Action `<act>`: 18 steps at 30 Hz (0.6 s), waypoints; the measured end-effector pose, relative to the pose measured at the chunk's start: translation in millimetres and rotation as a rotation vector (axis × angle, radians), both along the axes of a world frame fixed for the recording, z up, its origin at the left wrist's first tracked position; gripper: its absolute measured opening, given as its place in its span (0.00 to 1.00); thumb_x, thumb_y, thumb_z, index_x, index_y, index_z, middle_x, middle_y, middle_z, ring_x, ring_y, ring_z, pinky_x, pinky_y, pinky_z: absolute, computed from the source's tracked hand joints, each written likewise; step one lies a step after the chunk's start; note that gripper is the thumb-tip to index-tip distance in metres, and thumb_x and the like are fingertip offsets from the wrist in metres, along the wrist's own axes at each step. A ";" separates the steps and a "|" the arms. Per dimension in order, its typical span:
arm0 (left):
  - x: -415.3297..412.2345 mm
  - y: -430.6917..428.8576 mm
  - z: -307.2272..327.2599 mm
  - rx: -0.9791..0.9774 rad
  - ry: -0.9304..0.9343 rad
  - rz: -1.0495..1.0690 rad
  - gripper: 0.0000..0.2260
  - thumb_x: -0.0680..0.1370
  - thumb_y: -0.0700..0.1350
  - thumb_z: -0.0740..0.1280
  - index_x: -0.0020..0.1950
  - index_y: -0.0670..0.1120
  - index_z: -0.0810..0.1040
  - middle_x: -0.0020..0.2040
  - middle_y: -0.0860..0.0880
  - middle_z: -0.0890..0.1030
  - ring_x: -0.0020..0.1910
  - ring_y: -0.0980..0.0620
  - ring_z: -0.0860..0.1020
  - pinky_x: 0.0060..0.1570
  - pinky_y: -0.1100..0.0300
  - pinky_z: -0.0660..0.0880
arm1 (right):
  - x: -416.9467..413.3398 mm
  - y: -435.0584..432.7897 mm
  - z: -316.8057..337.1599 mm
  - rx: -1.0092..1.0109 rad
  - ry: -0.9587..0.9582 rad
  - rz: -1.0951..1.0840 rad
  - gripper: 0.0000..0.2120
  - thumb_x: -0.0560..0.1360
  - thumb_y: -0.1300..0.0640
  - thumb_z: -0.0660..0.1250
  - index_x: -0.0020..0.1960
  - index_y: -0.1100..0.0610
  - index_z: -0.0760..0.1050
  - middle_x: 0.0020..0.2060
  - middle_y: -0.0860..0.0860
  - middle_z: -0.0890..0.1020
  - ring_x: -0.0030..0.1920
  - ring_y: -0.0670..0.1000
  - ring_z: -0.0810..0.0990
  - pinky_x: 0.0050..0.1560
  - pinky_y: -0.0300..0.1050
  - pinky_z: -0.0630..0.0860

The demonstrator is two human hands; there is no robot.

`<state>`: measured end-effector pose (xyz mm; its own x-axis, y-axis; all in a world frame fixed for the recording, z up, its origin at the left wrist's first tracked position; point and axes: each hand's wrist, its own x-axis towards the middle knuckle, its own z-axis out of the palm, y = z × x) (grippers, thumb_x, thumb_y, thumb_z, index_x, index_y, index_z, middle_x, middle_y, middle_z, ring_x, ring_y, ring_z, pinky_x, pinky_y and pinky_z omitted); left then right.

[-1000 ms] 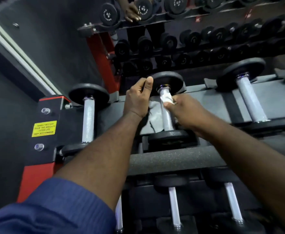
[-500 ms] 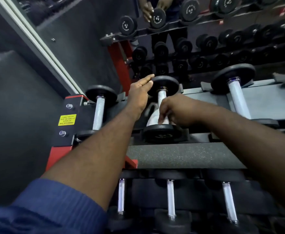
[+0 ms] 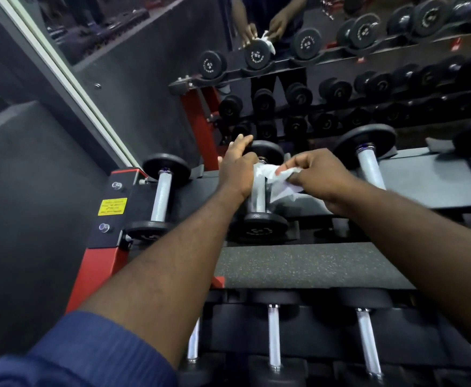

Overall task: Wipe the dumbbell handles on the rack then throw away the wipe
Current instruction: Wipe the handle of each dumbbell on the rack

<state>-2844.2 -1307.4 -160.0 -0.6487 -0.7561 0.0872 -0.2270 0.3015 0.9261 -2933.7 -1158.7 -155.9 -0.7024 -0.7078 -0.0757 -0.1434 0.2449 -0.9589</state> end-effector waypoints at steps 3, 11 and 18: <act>-7.7 12.5 11.4 -0.061 -0.004 -0.041 0.28 0.71 0.47 0.60 0.70 0.49 0.80 0.79 0.50 0.70 0.82 0.55 0.59 0.82 0.45 0.47 | -5.8 15.2 9.7 -0.039 -0.028 -0.023 0.13 0.72 0.71 0.69 0.47 0.56 0.85 0.40 0.56 0.86 0.39 0.50 0.83 0.38 0.43 0.80; -45.0 53.5 27.6 -0.021 0.032 -0.122 0.18 0.77 0.40 0.64 0.66 0.45 0.83 0.43 0.53 0.81 0.40 0.65 0.80 0.51 0.67 0.76 | -34.2 62.5 14.2 -0.040 0.116 -0.289 0.14 0.60 0.64 0.78 0.43 0.52 0.83 0.38 0.48 0.86 0.39 0.47 0.83 0.40 0.43 0.80; -88.8 74.6 -3.2 0.000 -0.002 -0.132 0.17 0.77 0.47 0.68 0.66 0.47 0.83 0.57 0.49 0.84 0.58 0.51 0.80 0.59 0.61 0.73 | -72.9 109.7 1.3 -0.043 0.175 -0.421 0.14 0.65 0.52 0.78 0.45 0.44 0.75 0.46 0.47 0.82 0.48 0.49 0.83 0.50 0.54 0.82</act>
